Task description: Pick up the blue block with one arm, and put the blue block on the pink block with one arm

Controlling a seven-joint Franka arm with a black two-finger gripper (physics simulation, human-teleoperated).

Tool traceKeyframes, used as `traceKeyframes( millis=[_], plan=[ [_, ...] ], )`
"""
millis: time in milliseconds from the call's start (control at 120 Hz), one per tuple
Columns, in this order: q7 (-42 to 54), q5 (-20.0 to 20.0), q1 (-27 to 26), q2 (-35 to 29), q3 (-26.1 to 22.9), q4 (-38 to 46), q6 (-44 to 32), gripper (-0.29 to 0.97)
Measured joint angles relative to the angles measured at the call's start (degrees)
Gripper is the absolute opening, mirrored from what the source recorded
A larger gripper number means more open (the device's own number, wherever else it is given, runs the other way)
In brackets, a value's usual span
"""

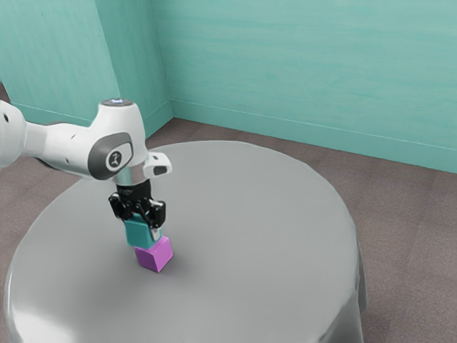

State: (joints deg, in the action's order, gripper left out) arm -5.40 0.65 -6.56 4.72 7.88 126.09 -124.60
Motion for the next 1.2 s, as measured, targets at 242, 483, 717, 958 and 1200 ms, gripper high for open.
traceKeyframes(
  millis=[242, 483, 717, 958, 1200],
  plan=[
    [0.53, 0.01, -0.23, 1.19, 0.01, -1.38, -0.92, 0.38],
    [1.16, -2.28, -0.3, 1.81, -0.04, -1.01, -1.99, 0.38],
    [1.66, -2.57, -0.29, 3.07, -0.06, -0.99, -3.13, 0.41],
    [2.32, -2.25, -0.84, 1.32, -0.06, -1.0, -3.48, 0.58],
    [2.71, -2.44, -1.06, -10.1, -0.13, -6.84, 1.36, 0.65]
  ],
)
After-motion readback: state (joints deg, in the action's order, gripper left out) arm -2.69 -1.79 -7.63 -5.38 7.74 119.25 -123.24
